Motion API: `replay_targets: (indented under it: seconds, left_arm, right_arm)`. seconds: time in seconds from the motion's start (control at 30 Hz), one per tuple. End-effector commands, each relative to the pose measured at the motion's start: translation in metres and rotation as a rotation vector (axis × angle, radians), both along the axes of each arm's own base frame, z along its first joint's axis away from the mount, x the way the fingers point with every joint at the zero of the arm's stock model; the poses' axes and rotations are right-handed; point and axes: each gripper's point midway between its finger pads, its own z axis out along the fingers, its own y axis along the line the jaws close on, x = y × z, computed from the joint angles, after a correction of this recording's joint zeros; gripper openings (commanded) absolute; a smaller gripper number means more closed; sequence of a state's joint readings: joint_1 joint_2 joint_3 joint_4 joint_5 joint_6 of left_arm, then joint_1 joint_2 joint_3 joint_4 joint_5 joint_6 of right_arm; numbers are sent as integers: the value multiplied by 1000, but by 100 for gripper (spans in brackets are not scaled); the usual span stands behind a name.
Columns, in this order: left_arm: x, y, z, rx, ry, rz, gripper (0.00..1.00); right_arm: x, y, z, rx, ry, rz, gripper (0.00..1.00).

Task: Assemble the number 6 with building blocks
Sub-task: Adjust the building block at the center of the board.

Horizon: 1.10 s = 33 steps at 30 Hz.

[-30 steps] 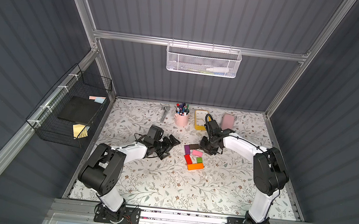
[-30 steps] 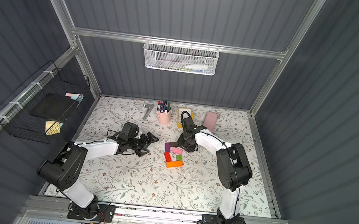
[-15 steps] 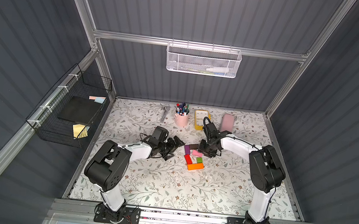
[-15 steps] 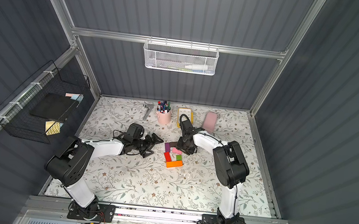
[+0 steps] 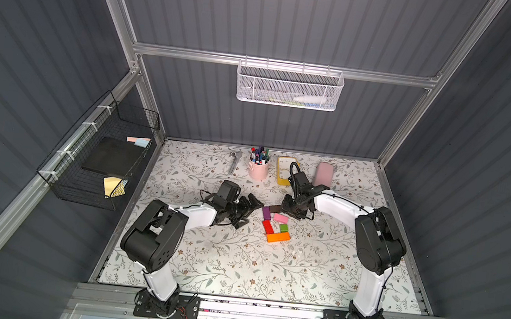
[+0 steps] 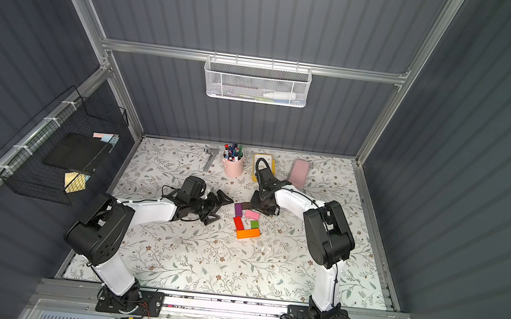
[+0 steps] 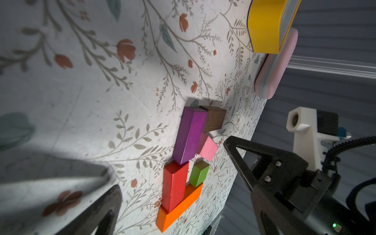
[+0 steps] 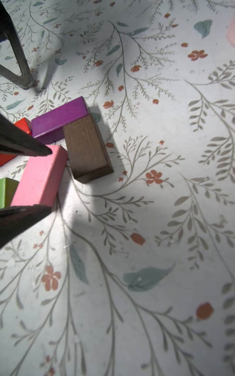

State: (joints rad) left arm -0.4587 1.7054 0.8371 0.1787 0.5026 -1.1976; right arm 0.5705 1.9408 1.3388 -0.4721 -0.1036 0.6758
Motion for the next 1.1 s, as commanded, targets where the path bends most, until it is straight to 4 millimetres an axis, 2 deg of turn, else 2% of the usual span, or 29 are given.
replay_targets:
  seconds: [0.0,0.5,1.07]
  left_arm:
    - [-4,-4,1,-14,10,-11,99]
    - [-11,-1,1,-10,16,-14,99]
    - [-14,2,3,-7,11,-13,99]
  right_arm:
    - [8,6,1,-4,-34,26,42]
    - [8,20,3,61,-51,46,41]
    - [-3,35,-10,67,-27,79,41]
